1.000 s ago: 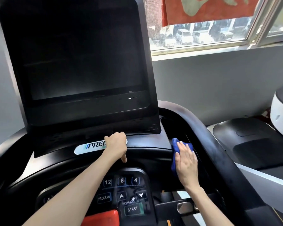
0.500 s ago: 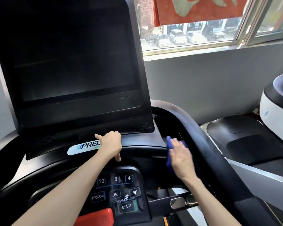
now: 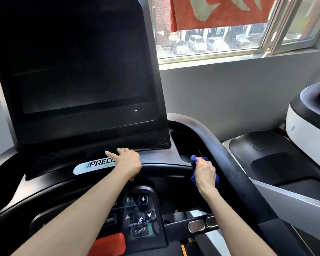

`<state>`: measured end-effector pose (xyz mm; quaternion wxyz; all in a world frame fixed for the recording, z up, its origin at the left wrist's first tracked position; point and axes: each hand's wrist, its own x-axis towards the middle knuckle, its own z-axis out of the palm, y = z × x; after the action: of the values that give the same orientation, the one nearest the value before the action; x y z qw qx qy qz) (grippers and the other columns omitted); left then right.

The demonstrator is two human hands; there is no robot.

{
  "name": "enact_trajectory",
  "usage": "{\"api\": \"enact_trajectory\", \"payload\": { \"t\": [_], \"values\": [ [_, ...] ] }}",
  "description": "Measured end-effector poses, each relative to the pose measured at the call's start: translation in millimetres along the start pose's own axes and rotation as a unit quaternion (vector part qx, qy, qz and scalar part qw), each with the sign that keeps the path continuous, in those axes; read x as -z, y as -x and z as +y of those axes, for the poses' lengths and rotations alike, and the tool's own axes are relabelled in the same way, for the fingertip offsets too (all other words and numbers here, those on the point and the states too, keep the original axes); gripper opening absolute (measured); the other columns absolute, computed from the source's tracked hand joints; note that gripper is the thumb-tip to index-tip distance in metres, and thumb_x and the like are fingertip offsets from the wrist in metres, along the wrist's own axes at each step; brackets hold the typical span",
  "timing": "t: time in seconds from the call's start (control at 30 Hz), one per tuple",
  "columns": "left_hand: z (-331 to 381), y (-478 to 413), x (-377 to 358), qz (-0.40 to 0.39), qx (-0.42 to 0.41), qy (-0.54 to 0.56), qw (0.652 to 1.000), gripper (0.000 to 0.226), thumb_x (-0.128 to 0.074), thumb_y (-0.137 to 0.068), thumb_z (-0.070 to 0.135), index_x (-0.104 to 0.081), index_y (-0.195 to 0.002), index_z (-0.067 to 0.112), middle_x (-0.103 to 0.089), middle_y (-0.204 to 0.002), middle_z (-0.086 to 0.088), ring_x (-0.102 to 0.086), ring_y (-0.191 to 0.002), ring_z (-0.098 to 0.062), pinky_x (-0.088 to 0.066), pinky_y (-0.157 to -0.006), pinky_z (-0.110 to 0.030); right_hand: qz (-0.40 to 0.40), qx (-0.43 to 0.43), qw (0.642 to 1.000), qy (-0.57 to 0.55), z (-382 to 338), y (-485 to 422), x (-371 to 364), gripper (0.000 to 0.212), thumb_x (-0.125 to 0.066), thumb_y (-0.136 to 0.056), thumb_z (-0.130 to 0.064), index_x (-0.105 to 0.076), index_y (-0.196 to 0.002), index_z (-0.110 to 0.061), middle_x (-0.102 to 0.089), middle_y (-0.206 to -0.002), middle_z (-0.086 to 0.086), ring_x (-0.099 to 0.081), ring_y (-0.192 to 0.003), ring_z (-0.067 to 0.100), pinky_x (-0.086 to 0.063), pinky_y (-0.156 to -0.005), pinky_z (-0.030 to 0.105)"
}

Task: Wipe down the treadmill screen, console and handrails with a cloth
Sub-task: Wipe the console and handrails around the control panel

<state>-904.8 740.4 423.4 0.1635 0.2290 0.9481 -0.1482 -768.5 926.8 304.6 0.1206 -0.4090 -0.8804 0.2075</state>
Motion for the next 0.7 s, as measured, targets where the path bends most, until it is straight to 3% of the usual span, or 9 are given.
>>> {"api": "enact_trajectory", "payload": {
  "t": [0.1, 0.2, 0.27, 0.33, 0.4, 0.47, 0.53, 0.63, 0.7],
  "values": [
    [28, -1, -3, 0.032, -0.073, -0.023, 0.997, 0.086, -0.064, -0.079, 0.007, -0.015, -0.149, 0.012, -0.017, -0.152, -0.016, -0.012, -0.142, -0.031, -0.009, -0.112, -0.06, -0.029, -0.011, 0.999, -0.007, -13, -9, 10, 0.028, -0.034, -0.1, -0.021, -0.058, -0.114, -0.014, -0.061, -0.107, 0.012, -0.052, -0.108, 0.029, -0.037, -0.085, 0.036],
    [48, -6, -2, 0.062, -0.11, -0.02, 0.992, 0.087, -0.071, -0.075, 0.018, -0.022, -0.146, 0.013, -0.033, -0.141, -0.011, -0.028, -0.134, -0.027, -0.02, -0.111, -0.051, -0.003, -0.032, 0.993, -0.112, -3, 9, 30, 0.027, -0.034, -0.1, -0.023, -0.058, -0.109, -0.015, -0.06, -0.102, 0.015, -0.055, -0.103, 0.034, -0.036, -0.076, 0.034],
    [59, -9, -1, 0.067, -0.117, -0.027, 0.991, 0.092, -0.077, -0.069, 0.035, -0.026, -0.142, 0.01, -0.041, -0.135, -0.011, -0.035, -0.128, -0.027, -0.022, -0.11, -0.052, 0.057, -0.056, 0.983, -0.166, 1, 17, 56, 0.026, -0.034, -0.099, -0.02, -0.059, -0.107, -0.018, -0.062, -0.097, 0.009, -0.057, -0.099, 0.032, -0.035, -0.071, 0.029],
    [69, -8, -1, 0.059, -0.119, -0.045, 0.99, 0.099, -0.077, -0.067, 0.048, -0.028, -0.141, 0.005, -0.045, -0.134, -0.012, -0.039, -0.127, -0.027, -0.02, -0.111, -0.055, 0.165, -0.033, 0.981, -0.102, 3, 19, 85, 0.027, -0.037, -0.098, -0.015, -0.059, -0.113, -0.014, -0.063, -0.097, 0.009, -0.056, -0.098, 0.033, -0.038, -0.075, 0.034],
    [78, -7, -1, 0.043, -0.116, -0.059, 0.99, 0.092, -0.077, -0.067, 0.049, -0.037, -0.137, 0.004, -0.048, -0.132, -0.012, -0.041, -0.127, -0.027, -0.017, -0.11, -0.057, 0.238, -0.038, 0.969, -0.048, 12, 21, 106, 0.029, -0.039, -0.098, -0.016, -0.057, -0.12, -0.011, -0.064, -0.105, 0.012, -0.053, -0.1, 0.034, -0.039, -0.083, 0.039],
    [83, -6, 2, 0.033, -0.121, -0.062, 0.99, 0.074, -0.079, -0.067, 0.045, -0.051, -0.127, 0.011, -0.054, -0.127, -0.009, -0.044, -0.126, -0.027, -0.019, -0.11, -0.058, 0.205, -0.071, 0.976, -0.028, 26, 23, 111, 0.03, -0.036, -0.099, -0.022, -0.054, -0.12, -0.011, -0.062, -0.115, 0.009, -0.049, -0.106, 0.032, -0.037, -0.086, 0.041],
    [84, -6, 5, 0.029, -0.124, -0.063, 0.99, 0.061, -0.081, -0.065, 0.042, -0.059, -0.116, 0.016, -0.06, -0.119, -0.005, -0.049, -0.121, -0.025, -0.024, -0.109, -0.056, 0.099, -0.093, 0.99, 0.027, 36, 27, 101, 0.032, -0.032, -0.1, -0.027, -0.048, -0.122, -0.009, -0.055, -0.126, 0.008, -0.045, -0.112, 0.03, -0.035, -0.09, 0.041],
    [84, -8, 5, 0.041, -0.119, -0.044, 0.991, 0.056, -0.084, -0.062, 0.039, -0.061, -0.108, 0.017, -0.062, -0.112, -0.002, -0.053, -0.115, -0.023, -0.035, -0.104, -0.047, -0.005, -0.07, 0.989, 0.133, 40, 35, 88, 0.052, -0.028, -0.101, -0.037, -0.026, -0.143, -0.008, -0.028, -0.151, 0.009, -0.032, -0.131, 0.026, -0.027, -0.102, 0.042],
    [83, -9, 3, 0.043, -0.114, -0.034, 0.992, 0.056, -0.084, -0.061, 0.04, -0.061, -0.107, 0.017, -0.062, -0.112, -0.002, -0.053, -0.114, -0.023, -0.038, -0.102, -0.044, -0.051, -0.06, 0.985, 0.156, 38, 36, 90, 0.061, -0.031, -0.099, -0.041, -0.013, -0.147, -0.009, -0.011, -0.157, 0.007, -0.019, -0.14, 0.023, -0.019, -0.108, 0.046]
  ]
}}
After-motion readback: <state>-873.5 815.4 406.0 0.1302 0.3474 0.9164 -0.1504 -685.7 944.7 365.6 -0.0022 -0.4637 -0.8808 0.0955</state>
